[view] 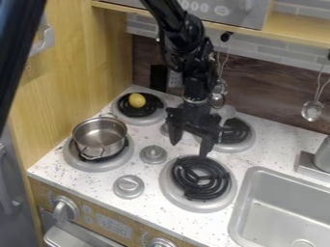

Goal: Move blue spoon to the upper right burner

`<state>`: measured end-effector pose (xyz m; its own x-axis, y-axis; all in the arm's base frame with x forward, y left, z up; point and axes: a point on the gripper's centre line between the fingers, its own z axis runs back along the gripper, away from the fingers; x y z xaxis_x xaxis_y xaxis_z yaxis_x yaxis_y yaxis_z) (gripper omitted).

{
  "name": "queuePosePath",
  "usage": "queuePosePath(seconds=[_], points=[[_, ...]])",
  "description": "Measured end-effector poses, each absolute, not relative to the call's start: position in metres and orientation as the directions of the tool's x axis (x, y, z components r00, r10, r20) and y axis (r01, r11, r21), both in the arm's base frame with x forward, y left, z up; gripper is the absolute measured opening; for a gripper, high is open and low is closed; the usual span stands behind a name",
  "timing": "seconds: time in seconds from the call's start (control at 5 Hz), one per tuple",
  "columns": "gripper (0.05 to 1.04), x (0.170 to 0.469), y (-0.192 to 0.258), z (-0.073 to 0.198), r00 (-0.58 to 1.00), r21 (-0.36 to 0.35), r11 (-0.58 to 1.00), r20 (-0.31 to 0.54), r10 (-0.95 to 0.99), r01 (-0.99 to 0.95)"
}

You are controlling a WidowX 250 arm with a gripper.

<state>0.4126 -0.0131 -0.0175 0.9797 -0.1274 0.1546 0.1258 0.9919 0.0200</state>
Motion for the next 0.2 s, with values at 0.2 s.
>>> queuePosePath(seconds=[0.2], points=[[0.999,0.4017,-0.0091,-0.0210,0.988,0.035,0.994,0.111,-0.103,0.099]])
